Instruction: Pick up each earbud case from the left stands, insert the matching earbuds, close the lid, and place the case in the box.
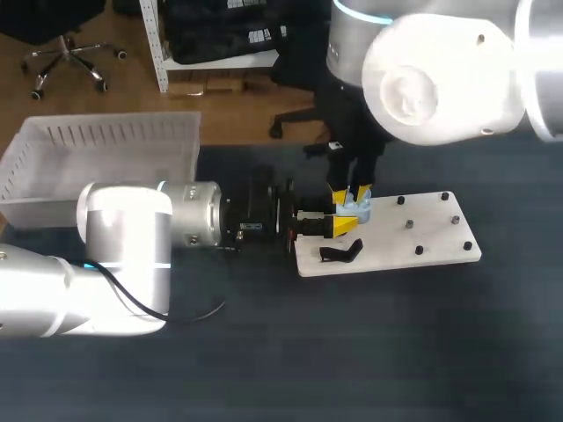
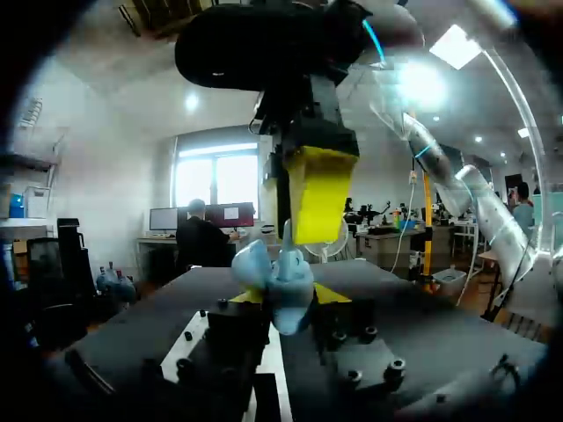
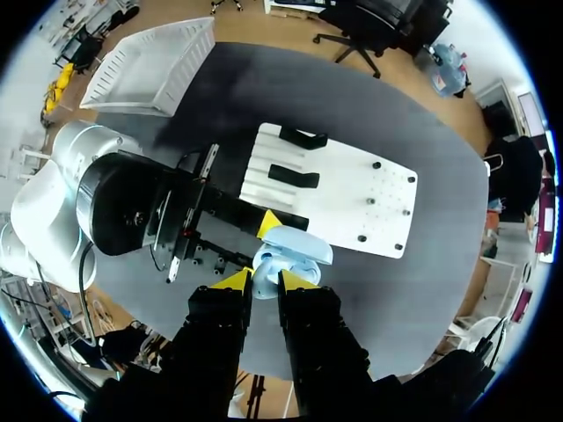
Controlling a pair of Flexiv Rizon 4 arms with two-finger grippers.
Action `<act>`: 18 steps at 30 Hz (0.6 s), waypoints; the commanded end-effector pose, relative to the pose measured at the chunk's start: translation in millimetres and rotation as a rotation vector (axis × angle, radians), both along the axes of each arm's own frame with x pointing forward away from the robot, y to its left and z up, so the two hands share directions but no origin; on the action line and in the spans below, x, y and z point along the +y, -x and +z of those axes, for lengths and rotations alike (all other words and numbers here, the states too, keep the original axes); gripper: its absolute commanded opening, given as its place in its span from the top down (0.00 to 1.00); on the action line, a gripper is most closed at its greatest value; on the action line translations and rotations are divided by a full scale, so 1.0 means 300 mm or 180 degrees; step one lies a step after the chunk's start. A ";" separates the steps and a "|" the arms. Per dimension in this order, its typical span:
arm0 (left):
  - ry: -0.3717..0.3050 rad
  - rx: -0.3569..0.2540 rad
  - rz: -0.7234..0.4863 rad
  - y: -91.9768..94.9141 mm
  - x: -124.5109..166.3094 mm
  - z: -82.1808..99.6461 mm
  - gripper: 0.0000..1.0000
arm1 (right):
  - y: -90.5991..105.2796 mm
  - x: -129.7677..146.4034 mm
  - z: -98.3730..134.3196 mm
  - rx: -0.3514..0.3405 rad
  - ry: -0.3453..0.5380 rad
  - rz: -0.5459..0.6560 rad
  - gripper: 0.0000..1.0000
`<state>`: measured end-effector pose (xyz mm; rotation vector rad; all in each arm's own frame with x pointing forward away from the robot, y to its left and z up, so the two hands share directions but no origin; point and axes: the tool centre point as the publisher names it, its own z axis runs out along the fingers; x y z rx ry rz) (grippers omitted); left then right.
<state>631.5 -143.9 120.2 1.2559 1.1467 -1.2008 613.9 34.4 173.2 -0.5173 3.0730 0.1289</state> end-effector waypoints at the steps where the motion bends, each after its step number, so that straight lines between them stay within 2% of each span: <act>1: 0.0003 -0.0001 -0.0001 -0.002 -0.001 -0.002 1.00 | -0.001 0.000 -0.003 -0.0002 -0.0004 -0.0004 1.00; 18: 0.0003 -0.0001 -0.0001 -0.002 -0.001 -0.002 1.00 | -0.007 0.002 -0.006 -0.0008 -0.0010 -0.0010 1.00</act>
